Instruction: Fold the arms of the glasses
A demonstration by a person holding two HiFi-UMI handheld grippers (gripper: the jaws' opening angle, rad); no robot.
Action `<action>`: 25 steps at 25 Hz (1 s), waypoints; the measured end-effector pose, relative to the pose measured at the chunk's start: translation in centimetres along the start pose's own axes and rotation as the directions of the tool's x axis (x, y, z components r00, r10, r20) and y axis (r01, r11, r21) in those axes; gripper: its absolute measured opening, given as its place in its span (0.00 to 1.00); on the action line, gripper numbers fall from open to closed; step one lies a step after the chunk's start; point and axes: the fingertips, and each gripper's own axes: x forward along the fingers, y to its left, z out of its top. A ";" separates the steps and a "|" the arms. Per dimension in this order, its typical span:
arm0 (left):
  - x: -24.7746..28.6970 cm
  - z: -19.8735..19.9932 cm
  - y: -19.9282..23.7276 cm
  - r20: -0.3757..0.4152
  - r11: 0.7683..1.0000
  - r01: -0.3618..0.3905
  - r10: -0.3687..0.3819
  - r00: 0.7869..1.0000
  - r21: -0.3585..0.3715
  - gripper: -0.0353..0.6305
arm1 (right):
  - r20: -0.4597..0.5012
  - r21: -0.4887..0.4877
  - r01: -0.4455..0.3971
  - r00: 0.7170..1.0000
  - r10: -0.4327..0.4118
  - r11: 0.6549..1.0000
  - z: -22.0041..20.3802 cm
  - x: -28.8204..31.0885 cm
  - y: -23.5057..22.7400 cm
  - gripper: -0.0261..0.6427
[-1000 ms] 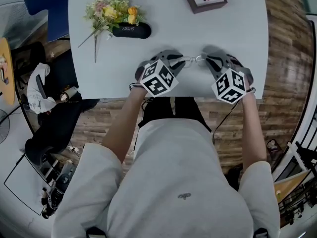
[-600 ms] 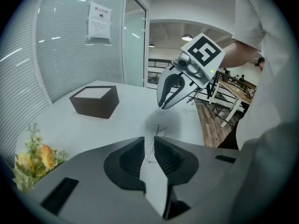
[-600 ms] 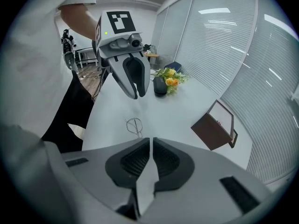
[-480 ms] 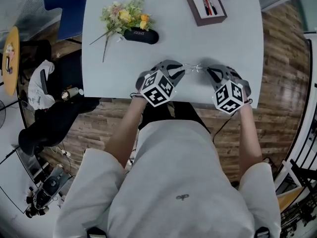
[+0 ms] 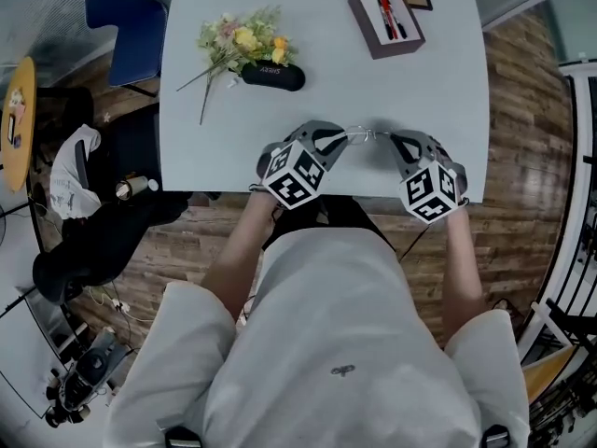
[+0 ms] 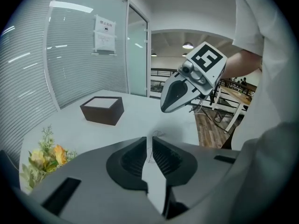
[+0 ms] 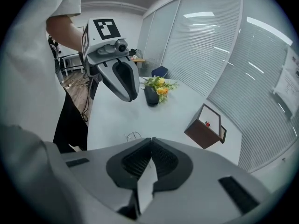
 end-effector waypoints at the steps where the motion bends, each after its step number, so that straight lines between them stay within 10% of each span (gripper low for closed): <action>1: -0.5 0.3 0.1 0.013 1.000 -0.001 0.001 1.000 0.003 0.13 | 0.007 0.020 0.012 1.000 -0.013 1.000 0.4 -0.3 0.1 0.05; 16: -7.4 2.6 -0.2 0.192 1.000 0.008 -0.007 0.981 -0.009 0.11 | 0.089 0.260 0.190 0.972 -0.219 0.947 5.5 -5.2 2.3 0.05; 25: -8.6 3.6 -0.2 0.284 0.992 0.030 0.006 0.959 -0.122 0.10 | 0.141 0.489 0.287 0.906 -0.399 0.824 6.5 -9.2 1.1 0.05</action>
